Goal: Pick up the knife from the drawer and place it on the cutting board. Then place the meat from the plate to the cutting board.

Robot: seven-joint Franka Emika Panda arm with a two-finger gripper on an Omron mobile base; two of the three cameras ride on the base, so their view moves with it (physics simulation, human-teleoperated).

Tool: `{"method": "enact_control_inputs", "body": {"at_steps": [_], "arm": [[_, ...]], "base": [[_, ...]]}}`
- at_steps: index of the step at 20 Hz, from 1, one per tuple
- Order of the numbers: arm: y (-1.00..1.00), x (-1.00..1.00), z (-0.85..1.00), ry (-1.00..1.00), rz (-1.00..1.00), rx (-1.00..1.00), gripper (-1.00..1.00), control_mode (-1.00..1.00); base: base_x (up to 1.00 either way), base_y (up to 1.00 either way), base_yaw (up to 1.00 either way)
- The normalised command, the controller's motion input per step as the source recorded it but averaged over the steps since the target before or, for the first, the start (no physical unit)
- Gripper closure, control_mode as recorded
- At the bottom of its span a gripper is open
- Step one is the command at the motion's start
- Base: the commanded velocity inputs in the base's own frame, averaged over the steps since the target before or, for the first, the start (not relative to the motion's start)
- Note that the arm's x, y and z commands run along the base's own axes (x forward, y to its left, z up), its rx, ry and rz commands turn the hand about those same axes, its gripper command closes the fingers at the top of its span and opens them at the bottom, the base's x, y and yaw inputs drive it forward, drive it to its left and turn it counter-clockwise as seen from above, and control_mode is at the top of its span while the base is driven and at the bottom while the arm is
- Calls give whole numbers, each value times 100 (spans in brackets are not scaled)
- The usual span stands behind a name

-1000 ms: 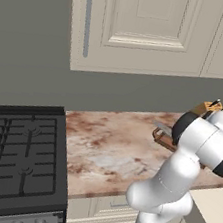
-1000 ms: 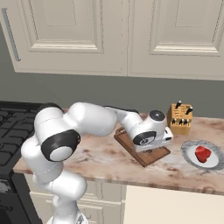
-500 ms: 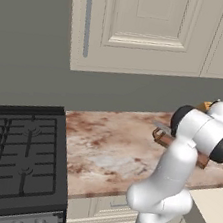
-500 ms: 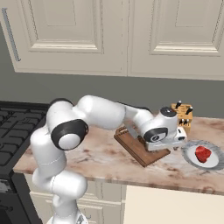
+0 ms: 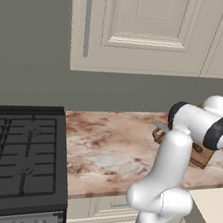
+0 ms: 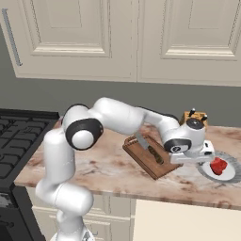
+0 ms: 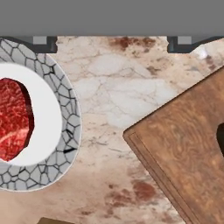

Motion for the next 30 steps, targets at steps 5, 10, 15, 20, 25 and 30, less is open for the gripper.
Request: {"method": "enact_control_inputs", "body": {"at_steps": [5,10,15,20,25,30], "arm": [[-3,-1,0,-2,-11,0,-100,-100],[-2,-1,0,-3,-16,0,-100,-100],[-12,0,-2,-2,-21,0,-100,-100],[-6,0,-3,0,-15,0,-100,-100],[-12,0,0,0,-8,0,-100,-100],[-23,0,0,0,-2,0,-100,-100]], "base": [[0,0,0],[0,0,0],[0,0,0],[0,0,0],[0,0,0],[0,0,0]]}}
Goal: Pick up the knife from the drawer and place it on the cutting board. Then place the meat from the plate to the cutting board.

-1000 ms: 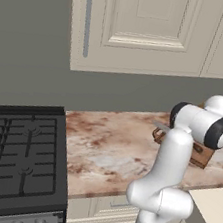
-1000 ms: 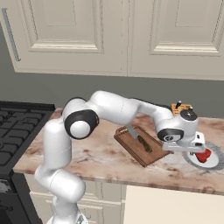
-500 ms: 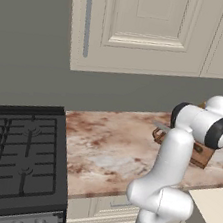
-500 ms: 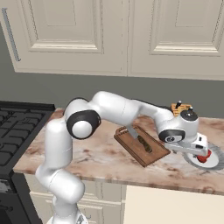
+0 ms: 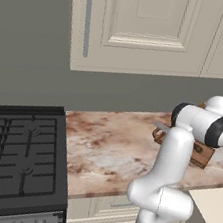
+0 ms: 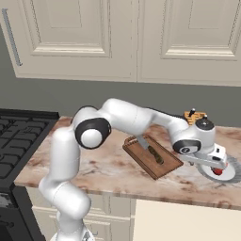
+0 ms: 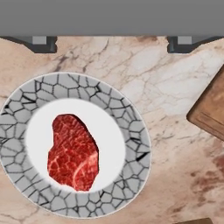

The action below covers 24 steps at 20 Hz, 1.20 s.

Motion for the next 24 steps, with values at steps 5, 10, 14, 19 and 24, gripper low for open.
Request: {"method": "enact_control_inputs", "body": {"at_steps": [5,10,14,19,24], "arm": [[-29,0,0,1,0,0,-100,-100],[-14,1,-1,1,0,0,-100,-100],[0,3,-9,2,0,0,-100,-100],[-2,6,-5,3,0,0,-100,-100],[0,4,-6,1,0,0,-100,-100]], "base": [[0,0,0],[0,0,0],[0,0,0],[0,0,0],[0,0,0]]}}
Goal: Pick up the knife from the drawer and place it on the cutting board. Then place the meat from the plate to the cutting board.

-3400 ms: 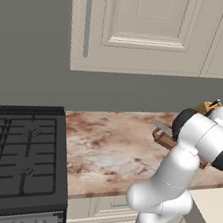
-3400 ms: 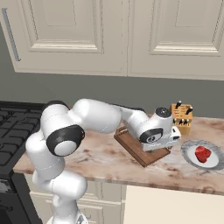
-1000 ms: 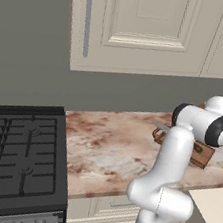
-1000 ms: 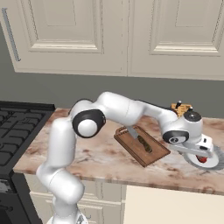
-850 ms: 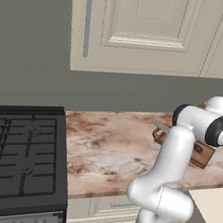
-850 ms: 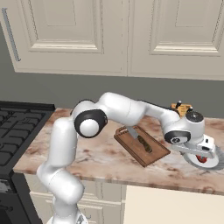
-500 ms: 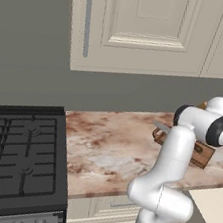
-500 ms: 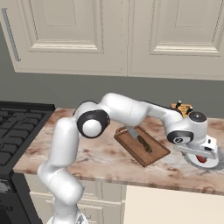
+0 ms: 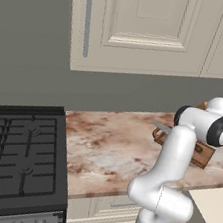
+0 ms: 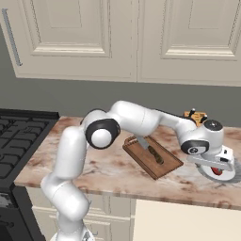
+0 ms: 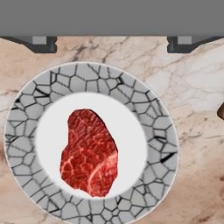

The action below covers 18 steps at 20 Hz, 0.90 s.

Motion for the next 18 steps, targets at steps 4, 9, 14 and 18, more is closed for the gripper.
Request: {"method": "enact_control_inputs", "body": {"at_steps": [4,9,14,18], "arm": [[-6,4,-1,0,0,0,-100,-100],[-5,5,-2,0,0,1,-100,-100],[-14,10,0,1,0,2,-100,-100],[-22,12,0,2,0,4,-100,-100]], "base": [[0,0,0],[0,0,0],[0,0,0],[0,0,0]]}}
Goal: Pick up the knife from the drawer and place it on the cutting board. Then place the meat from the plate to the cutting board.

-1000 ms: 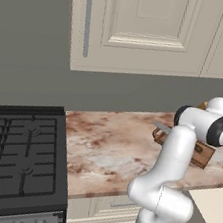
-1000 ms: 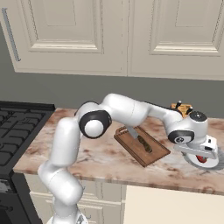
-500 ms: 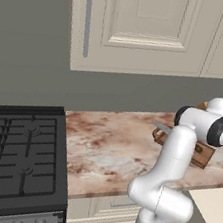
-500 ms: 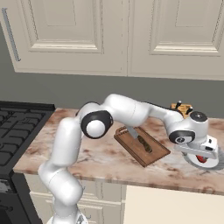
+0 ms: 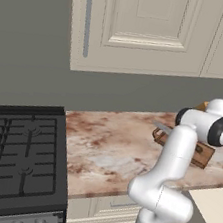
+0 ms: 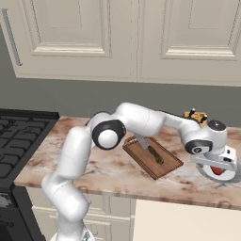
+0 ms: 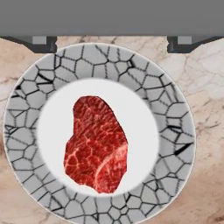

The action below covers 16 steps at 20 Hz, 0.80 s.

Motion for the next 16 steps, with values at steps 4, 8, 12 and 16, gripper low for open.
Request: {"method": "enact_control_inputs", "body": {"at_steps": [4,8,12,16], "arm": [[-18,9,0,1,0,4,-100,-100],[-5,9,-2,2,0,4,-100,-100],[-1,9,-6,4,0,2,-100,-100],[0,8,-16,3,0,0,-100,-100]], "base": [[0,0,0],[0,0,0],[0,0,0],[0,0,0]]}}
